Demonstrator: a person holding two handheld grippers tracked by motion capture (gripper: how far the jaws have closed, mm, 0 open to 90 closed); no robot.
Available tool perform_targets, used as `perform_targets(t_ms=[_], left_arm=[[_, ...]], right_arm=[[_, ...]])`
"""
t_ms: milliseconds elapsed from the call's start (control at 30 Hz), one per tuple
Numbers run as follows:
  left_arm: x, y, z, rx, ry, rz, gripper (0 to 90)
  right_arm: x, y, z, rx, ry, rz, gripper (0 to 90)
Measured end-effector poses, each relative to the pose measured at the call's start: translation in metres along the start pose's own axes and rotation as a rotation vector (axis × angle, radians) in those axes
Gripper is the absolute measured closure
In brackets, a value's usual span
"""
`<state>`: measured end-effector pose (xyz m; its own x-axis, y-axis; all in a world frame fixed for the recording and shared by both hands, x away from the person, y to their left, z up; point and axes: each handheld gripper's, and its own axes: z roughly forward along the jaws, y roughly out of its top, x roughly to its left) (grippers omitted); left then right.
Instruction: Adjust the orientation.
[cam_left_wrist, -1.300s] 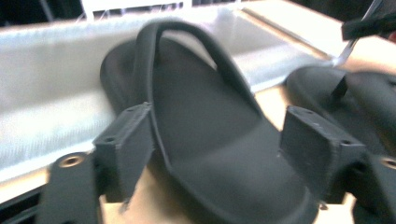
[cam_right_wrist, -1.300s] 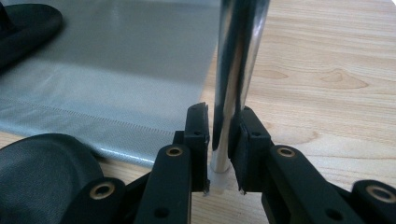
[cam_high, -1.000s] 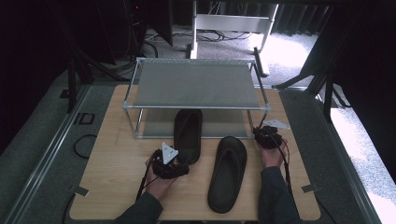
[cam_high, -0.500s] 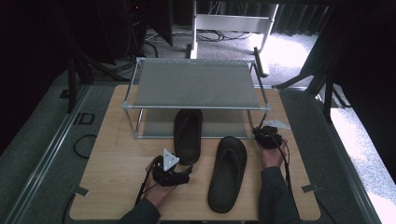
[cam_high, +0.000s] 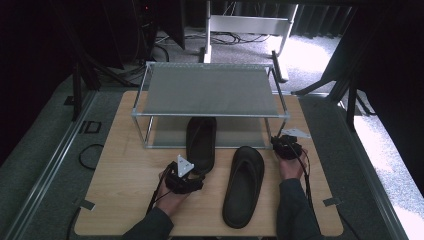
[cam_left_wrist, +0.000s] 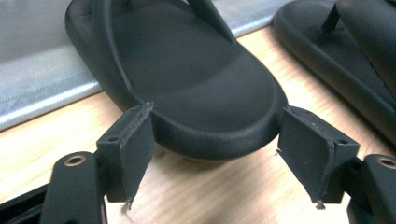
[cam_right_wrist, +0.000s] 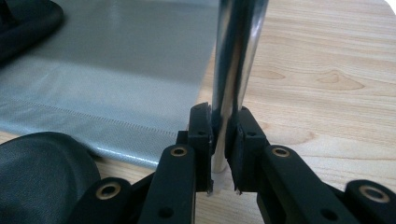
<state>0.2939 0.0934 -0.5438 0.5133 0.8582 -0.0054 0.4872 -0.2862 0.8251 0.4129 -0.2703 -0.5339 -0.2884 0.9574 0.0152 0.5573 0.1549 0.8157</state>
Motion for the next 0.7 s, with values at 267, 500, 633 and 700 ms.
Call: perform_targets(t_ms=[267, 500, 633, 700], left_arm=[[0.005, 0.014, 0.018, -0.001, 0.041, -0.019, 32.4], [0.015, 0.027, 0.037, -0.001, 0.045, -0.025, 34.5], [0.021, 0.033, 0.046, 0.0, 0.051, -0.032, 35.0], [0.025, 0.036, 0.05, 0.003, 0.049, -0.036, 35.5]], right_arm=[[0.0, 0.0, 0.0, 0.0, 0.002, -0.004, 80.7], [0.0, 0.0, 0.0, 0.0, 0.003, -0.005, 80.7], [-0.001, 0.0, 0.0, -0.001, 0.005, -0.008, 80.8], [-0.001, 0.0, 0.0, -0.001, 0.007, -0.009, 80.8]])
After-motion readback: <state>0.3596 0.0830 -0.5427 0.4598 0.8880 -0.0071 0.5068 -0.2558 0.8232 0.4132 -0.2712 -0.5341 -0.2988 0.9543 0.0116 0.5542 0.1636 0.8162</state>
